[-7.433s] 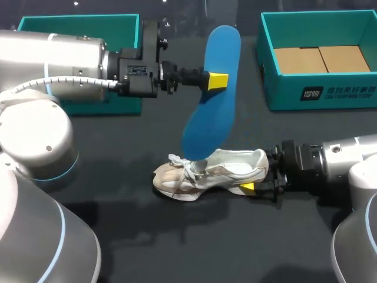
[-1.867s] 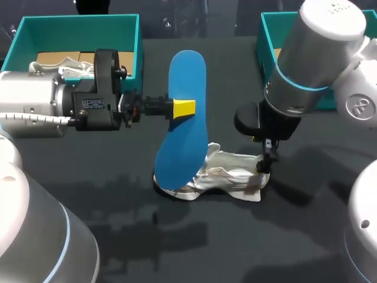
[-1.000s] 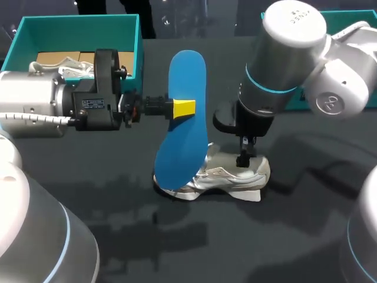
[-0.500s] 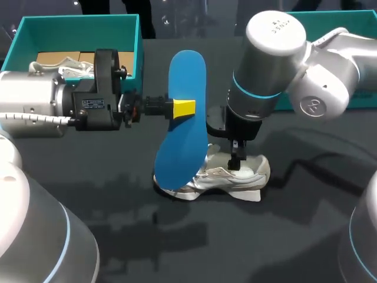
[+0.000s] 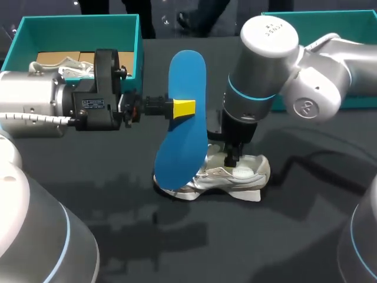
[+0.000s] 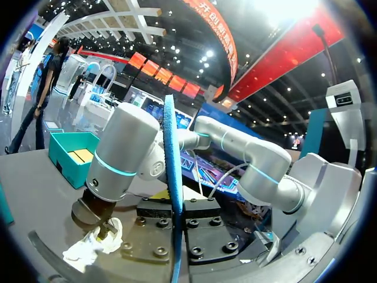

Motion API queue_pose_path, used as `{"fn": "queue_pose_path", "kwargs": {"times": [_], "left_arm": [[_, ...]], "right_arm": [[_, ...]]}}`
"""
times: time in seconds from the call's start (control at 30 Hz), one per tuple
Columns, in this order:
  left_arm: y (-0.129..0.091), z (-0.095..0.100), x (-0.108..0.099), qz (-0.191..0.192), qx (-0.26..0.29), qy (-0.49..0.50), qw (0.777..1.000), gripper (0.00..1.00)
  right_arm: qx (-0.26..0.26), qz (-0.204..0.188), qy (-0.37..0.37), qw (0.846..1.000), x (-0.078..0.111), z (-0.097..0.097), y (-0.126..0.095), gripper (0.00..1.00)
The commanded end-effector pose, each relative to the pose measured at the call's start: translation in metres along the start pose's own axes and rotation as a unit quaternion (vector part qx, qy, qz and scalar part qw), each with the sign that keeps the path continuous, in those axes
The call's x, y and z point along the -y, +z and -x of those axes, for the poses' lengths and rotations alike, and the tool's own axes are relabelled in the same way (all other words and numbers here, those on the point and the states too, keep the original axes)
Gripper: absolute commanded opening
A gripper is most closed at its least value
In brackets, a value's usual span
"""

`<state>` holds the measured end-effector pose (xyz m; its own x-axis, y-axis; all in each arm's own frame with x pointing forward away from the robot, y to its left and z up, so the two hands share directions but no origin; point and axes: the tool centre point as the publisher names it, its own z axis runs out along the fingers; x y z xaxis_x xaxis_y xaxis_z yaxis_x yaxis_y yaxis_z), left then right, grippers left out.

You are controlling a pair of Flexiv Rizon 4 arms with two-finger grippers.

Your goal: Take the shoe out of the shoebox, open the shoe tongue, remove and reinsert the insole, then place the shoe into the shoebox

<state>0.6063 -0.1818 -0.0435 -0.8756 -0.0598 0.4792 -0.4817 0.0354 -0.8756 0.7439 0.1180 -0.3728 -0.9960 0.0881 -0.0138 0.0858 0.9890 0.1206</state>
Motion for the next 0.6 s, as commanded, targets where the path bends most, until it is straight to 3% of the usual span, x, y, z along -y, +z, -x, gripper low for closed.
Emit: {"fn": "queue_pose_path", "kwargs": {"times": [0.03,0.17,0.27,0.43,0.53,0.6], "left_arm": [[0.0007,-0.001,-0.0015,-0.001,0.001,0.0,1.0,0.0],[0.0007,-0.001,-0.0015,-0.001,0.001,0.0,1.0,0.0],[0.0007,-0.001,-0.0015,-0.001,0.001,0.0,1.0,0.0],[0.0007,-0.001,-0.0015,-0.001,0.001,0.0,1.0,0.0],[0.0007,-0.001,-0.0015,-0.001,0.001,0.0,1.0,0.0],[0.0007,-0.001,-0.0015,-0.001,0.001,0.0,1.0,0.0]], "right_arm": [[-0.003,-0.001,-0.001,1.0,-0.0008,-0.0042,0.0041,0.26],[-0.007,-0.006,0.001,1.0,0.0,-0.0085,0.0046,0.15],[-0.007,-0.01,0.0,1.0,0.0,-0.0096,0.0037,0.16],[-0.009,-0.016,-0.003,1.0,-0.0014,-0.0096,0.003,0.37],[-0.01,-0.018,-0.005,1.0,-0.0026,-0.0091,0.0036,0.34],[-0.011,-0.018,-0.006,1.0,-0.003,-0.0085,0.004,0.27]]}}
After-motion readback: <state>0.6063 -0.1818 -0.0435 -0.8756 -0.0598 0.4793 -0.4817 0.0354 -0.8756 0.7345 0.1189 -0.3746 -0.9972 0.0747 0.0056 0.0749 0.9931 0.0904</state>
